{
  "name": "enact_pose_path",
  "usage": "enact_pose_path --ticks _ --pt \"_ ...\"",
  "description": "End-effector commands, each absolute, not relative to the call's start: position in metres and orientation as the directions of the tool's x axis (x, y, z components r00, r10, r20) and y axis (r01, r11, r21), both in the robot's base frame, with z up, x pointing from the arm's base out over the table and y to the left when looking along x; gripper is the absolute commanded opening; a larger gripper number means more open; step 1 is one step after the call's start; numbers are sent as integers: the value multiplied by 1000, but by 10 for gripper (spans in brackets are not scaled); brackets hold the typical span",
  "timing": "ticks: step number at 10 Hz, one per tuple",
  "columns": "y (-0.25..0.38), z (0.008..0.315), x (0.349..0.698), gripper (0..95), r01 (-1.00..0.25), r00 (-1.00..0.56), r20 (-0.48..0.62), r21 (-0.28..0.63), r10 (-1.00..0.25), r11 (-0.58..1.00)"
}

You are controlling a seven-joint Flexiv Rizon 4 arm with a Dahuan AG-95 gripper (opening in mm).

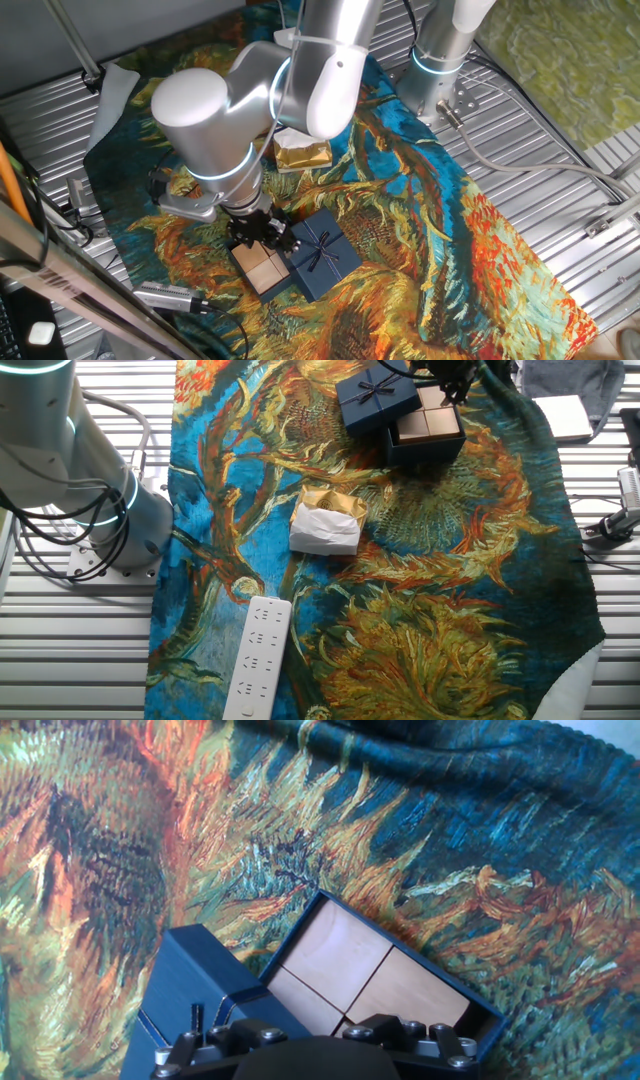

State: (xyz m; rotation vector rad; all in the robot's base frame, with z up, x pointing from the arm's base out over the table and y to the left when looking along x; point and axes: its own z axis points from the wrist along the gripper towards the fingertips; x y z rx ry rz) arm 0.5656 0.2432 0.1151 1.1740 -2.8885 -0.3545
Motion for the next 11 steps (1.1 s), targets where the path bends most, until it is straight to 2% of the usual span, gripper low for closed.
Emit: enact_pose_path --ticks 1,5,7,11 --pt "243 114 566 760 -697 -712 -89 214 -697 684" --pt "243 112 566 760 -707 -703 -149 256 -695 660" --pt "242 110 566 760 -708 -704 -214 298 -678 641" --pt "241 109 564 760 -715 -696 -249 318 -674 622"
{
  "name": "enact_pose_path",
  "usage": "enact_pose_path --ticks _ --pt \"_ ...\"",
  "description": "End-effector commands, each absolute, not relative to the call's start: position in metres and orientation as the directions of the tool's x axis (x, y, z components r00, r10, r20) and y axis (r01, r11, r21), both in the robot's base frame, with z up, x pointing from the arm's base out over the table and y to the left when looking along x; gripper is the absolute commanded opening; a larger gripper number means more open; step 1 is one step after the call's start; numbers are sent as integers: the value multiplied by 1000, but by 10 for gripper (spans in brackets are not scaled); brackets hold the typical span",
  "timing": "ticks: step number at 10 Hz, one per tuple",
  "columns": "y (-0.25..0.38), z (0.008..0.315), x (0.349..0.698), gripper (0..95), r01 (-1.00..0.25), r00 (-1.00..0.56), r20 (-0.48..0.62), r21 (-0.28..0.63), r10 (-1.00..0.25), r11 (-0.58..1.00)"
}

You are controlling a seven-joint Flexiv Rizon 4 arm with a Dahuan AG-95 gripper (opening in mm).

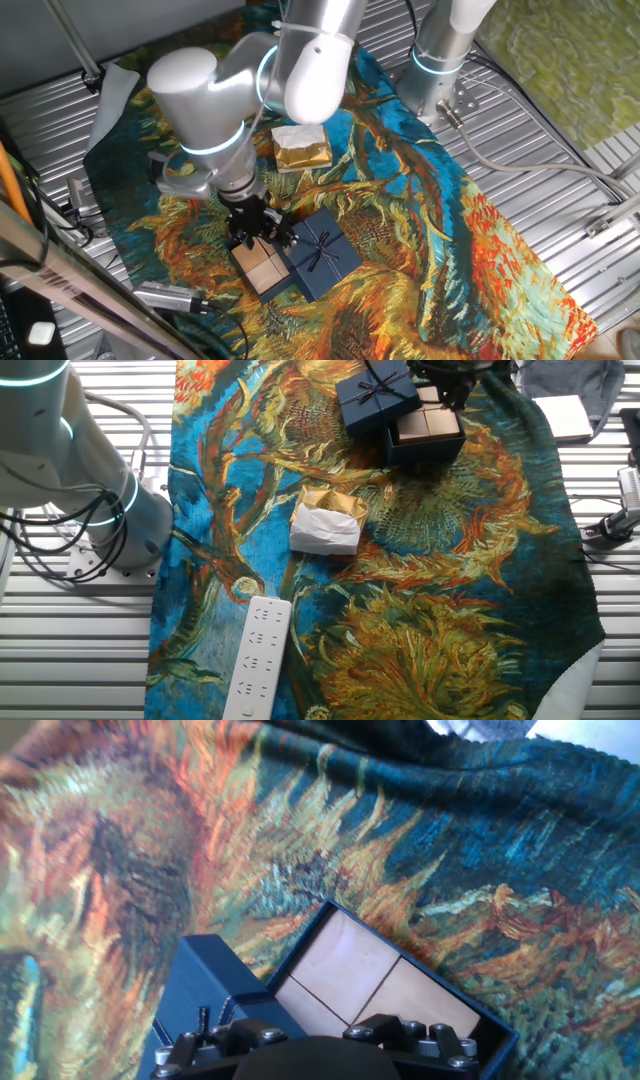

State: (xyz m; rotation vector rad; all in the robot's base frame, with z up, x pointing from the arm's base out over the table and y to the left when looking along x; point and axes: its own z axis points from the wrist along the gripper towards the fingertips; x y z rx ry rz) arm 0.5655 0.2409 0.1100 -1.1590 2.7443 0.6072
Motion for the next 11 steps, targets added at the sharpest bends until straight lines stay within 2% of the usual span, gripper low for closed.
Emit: enact_pose_path --ticks 1,11 --pt "241 108 562 760 -717 -695 -261 323 -670 618" --pt "233 98 546 760 -703 -711 -364 386 -602 597"
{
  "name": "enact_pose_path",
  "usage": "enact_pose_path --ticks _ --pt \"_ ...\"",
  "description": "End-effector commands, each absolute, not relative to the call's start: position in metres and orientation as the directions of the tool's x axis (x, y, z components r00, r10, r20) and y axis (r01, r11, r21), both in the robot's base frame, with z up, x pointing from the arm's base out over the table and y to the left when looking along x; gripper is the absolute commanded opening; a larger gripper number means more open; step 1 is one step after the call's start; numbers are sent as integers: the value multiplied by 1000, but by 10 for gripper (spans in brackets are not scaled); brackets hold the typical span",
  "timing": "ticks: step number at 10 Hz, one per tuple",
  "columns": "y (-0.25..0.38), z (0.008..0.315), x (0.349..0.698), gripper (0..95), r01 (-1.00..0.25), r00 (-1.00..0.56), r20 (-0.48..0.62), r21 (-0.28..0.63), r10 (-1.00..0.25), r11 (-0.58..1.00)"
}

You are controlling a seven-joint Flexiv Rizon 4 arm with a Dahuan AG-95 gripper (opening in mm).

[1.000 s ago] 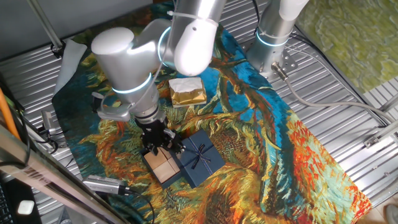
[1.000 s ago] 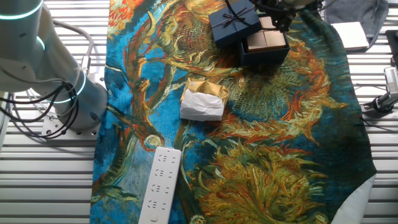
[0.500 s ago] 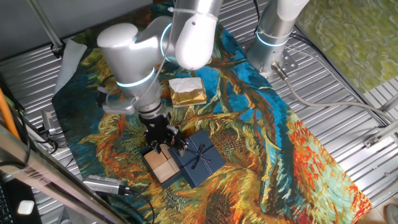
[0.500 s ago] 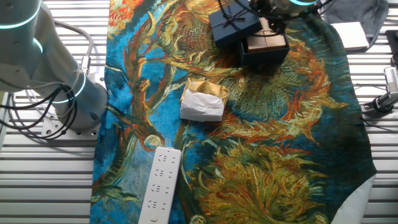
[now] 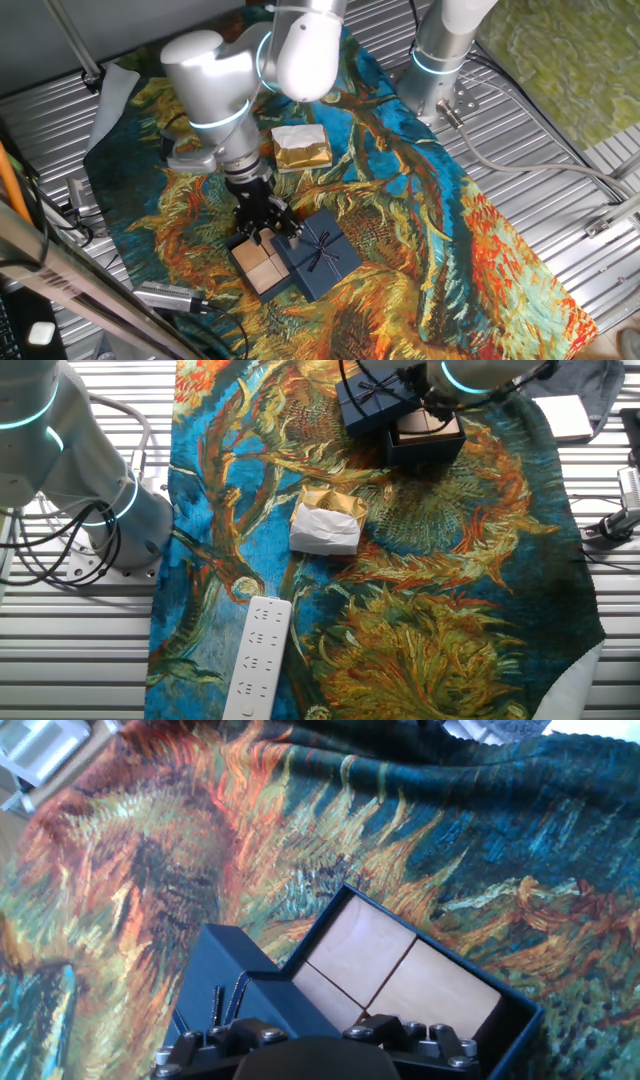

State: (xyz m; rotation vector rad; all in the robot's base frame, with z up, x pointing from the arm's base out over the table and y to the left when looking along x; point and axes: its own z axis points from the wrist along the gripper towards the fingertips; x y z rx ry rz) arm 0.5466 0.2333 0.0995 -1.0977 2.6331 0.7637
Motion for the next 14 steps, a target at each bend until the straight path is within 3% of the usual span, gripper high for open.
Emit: enact_pose_path --ticks 1,10,11,14 --pt "233 98 545 760 -698 -716 -373 393 -591 598" --pt "240 92 529 760 -651 -759 -365 418 -539 634" --pt "241 91 528 570 -645 -764 -361 419 -535 639" --pt "241 91 528 570 -641 -768 -356 420 -533 643"
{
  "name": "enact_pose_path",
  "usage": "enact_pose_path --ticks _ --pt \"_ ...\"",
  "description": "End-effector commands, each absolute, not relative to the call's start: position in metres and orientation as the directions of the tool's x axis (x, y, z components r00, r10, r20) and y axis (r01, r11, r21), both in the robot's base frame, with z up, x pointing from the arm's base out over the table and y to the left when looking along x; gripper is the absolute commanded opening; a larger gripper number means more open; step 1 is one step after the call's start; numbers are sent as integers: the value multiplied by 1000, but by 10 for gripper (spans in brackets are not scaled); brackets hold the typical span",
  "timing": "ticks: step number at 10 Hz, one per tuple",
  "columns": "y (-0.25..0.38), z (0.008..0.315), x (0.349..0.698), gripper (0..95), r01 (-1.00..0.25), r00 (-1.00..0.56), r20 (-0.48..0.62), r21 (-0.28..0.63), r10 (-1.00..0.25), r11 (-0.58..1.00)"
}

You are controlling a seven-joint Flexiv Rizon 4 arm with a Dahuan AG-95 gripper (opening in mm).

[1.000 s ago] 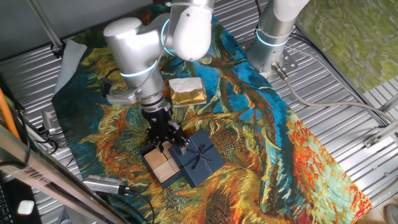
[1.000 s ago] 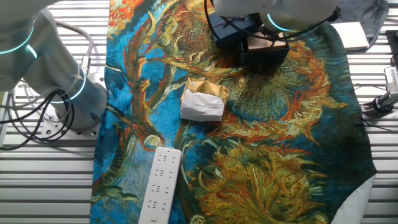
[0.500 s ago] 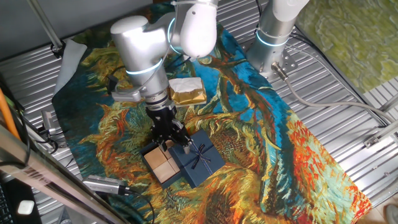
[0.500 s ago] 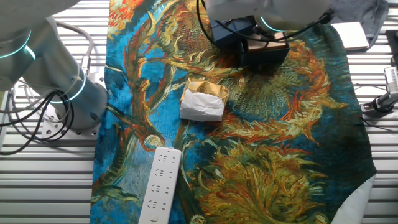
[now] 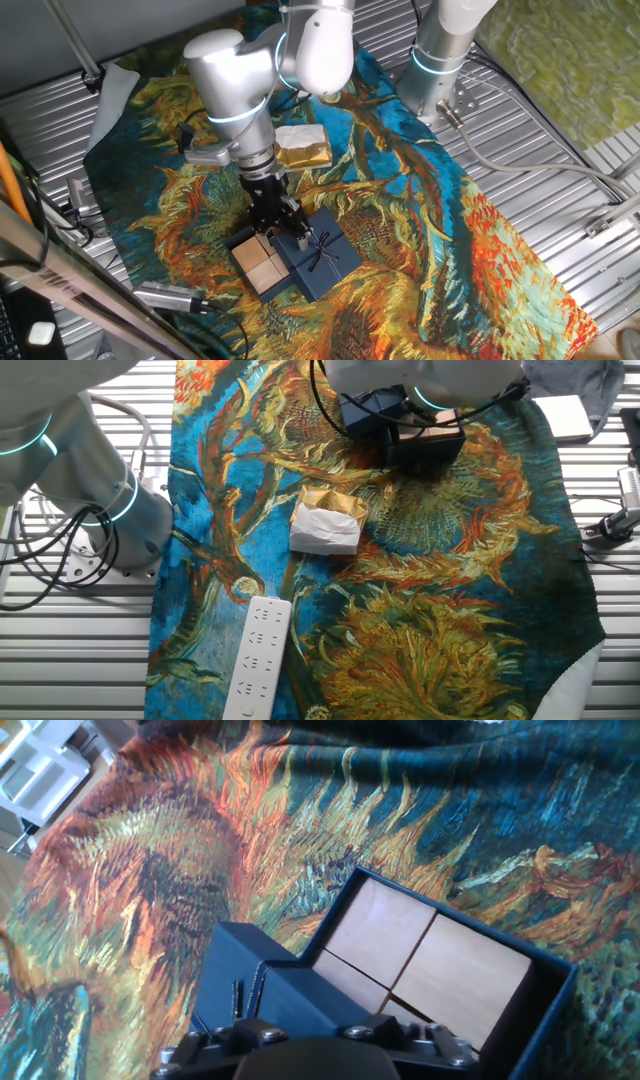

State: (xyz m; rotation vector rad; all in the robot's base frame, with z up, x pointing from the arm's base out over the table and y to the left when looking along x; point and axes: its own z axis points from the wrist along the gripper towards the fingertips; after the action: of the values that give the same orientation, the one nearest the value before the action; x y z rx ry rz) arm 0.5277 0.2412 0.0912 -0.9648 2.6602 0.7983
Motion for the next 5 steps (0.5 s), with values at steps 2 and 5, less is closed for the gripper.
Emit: enact_pose_path --ticks 2,5 --pt "241 91 528 380 -636 -772 -351 420 -531 647" --pt "242 92 528 0 -621 -784 -337 428 -522 656"
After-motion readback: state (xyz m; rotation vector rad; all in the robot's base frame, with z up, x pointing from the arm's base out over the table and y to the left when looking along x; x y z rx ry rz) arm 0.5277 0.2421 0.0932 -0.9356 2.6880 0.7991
